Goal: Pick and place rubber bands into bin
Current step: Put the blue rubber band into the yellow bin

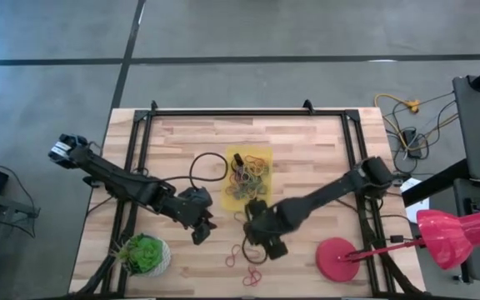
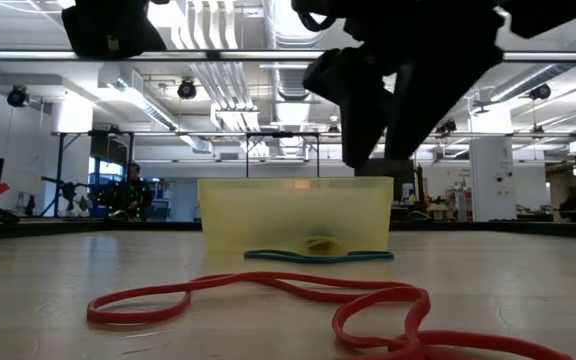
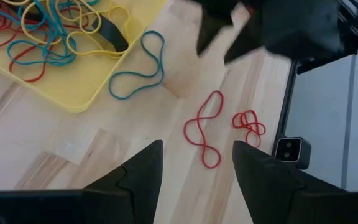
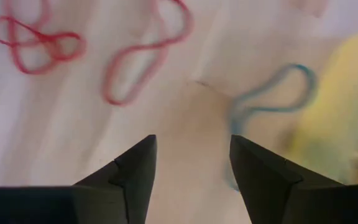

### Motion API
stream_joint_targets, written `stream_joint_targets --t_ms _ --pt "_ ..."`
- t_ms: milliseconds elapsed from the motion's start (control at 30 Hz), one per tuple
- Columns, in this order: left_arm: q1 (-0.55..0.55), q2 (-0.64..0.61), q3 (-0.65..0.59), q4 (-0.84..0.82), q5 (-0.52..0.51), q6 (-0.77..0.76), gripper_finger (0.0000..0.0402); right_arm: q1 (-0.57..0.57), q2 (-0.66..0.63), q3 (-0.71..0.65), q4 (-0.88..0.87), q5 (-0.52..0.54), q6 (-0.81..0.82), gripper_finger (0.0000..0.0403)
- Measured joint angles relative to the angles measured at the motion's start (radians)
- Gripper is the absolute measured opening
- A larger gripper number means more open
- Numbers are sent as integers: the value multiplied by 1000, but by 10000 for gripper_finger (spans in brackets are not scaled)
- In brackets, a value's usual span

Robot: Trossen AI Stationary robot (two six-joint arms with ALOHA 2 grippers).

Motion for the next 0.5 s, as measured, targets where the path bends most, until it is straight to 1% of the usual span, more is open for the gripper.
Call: stream_joint_targets --t_ms 100,267,500 --pt "0 5 0 8 0 0 178 9 41 7 45 -2 63 182" --pt "0 10 0 8 0 0 178 -10 85 13 94 12 172 166" --pt "0 10 0 7 0 0 178 -32 125 14 103 12 304 151"
